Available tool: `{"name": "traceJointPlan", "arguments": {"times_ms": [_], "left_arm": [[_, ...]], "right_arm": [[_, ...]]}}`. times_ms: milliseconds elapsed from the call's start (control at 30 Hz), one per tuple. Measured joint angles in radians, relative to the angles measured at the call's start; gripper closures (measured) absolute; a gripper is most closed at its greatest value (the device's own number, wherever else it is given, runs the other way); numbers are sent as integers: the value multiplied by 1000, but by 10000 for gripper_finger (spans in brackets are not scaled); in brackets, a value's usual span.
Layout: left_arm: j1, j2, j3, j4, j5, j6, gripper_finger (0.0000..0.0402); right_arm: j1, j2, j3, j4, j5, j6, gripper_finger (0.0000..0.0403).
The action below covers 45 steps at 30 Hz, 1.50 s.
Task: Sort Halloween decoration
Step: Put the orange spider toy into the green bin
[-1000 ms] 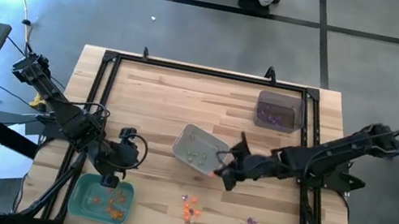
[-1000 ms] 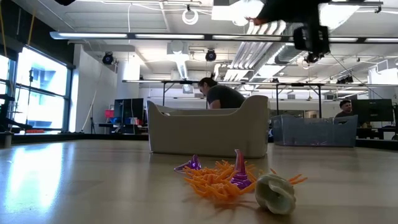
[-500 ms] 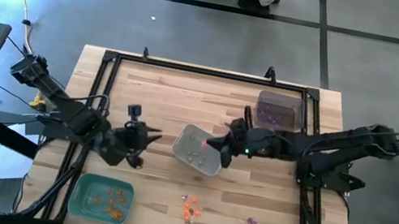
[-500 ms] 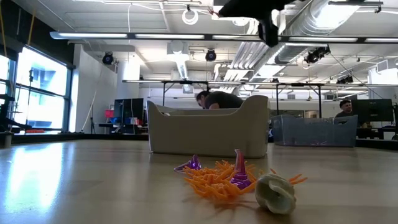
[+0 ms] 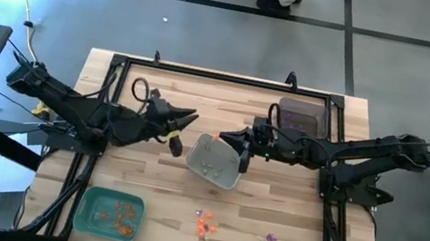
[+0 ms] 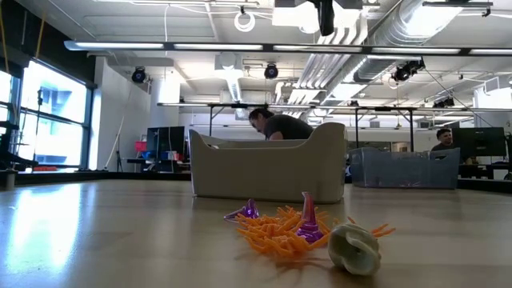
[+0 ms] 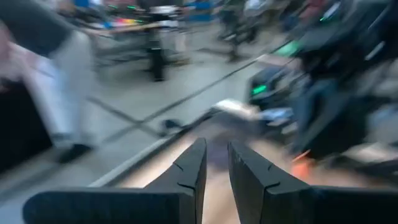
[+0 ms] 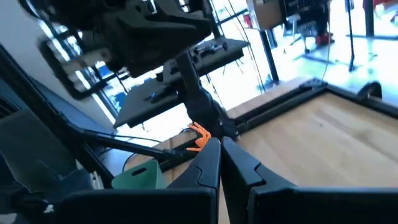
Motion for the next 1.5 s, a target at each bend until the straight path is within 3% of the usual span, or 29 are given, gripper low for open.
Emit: {"name": "traceJointPlan", "arguments": {"times_ms": [133, 267, 833, 1500], "left_arm": [[17, 0, 0, 119, 143, -28, 350], [11, 6, 0, 151, 219, -50, 342], [11, 97, 0, 210, 233, -76, 251], [65, 161, 0, 295, 349, -62, 249]], "right_arm": [[0, 0, 0, 30, 1, -66, 403], [0, -6, 0, 35, 1, -137, 403], [1, -29, 1, 138, 3, -247, 403], [1, -29, 1, 162, 0, -273, 403]]}}
